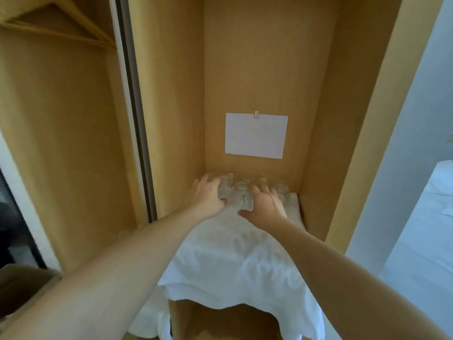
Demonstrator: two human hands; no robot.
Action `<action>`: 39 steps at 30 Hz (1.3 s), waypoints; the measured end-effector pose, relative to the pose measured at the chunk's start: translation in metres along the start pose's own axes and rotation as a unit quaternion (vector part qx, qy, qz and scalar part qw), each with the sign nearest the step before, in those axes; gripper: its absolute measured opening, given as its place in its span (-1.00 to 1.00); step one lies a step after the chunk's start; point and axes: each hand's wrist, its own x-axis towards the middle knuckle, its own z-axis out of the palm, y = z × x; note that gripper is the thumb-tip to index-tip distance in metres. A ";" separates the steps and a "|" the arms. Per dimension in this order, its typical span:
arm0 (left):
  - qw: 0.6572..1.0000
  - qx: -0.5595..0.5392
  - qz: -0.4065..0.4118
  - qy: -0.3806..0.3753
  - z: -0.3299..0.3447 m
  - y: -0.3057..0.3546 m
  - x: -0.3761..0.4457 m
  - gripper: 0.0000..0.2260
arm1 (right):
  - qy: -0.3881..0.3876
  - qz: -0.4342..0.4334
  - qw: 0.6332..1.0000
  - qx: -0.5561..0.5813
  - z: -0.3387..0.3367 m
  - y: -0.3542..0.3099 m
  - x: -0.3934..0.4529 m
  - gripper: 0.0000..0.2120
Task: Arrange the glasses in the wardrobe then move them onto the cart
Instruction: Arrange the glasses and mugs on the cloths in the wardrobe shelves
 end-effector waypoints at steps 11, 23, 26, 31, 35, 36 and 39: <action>0.995 0.057 -0.081 0.030 -0.075 -0.117 -0.075 -0.42 | -0.016 -0.093 0.995 0.029 0.032 -0.151 -0.013 -0.23; 0.990 0.072 -0.116 0.031 -0.148 -0.268 -0.142 -0.39 | -0.057 -0.108 0.992 0.044 0.099 -0.325 -0.035 -0.20; 0.989 0.077 -0.121 0.023 -0.159 -0.306 -0.153 -0.36 | -0.056 -0.102 0.992 0.049 0.116 -0.362 -0.042 -0.22; 0.991 0.052 -0.123 0.010 -0.175 -0.363 -0.170 -0.36 | -0.061 -0.087 0.993 0.045 0.140 -0.416 -0.051 -0.29; 0.992 0.038 -0.123 -0.002 -0.178 -0.398 -0.180 -0.35 | -0.075 -0.078 0.993 0.039 0.158 -0.442 -0.055 -0.33; 0.991 0.038 -0.125 -0.005 -0.177 -0.405 -0.181 -0.34 | -0.080 -0.076 0.993 0.037 0.163 -0.447 -0.056 -0.33; 0.991 0.034 -0.129 -0.013 -0.171 -0.426 -0.181 -0.34 | -0.102 -0.070 0.992 0.024 0.176 -0.456 -0.059 -0.31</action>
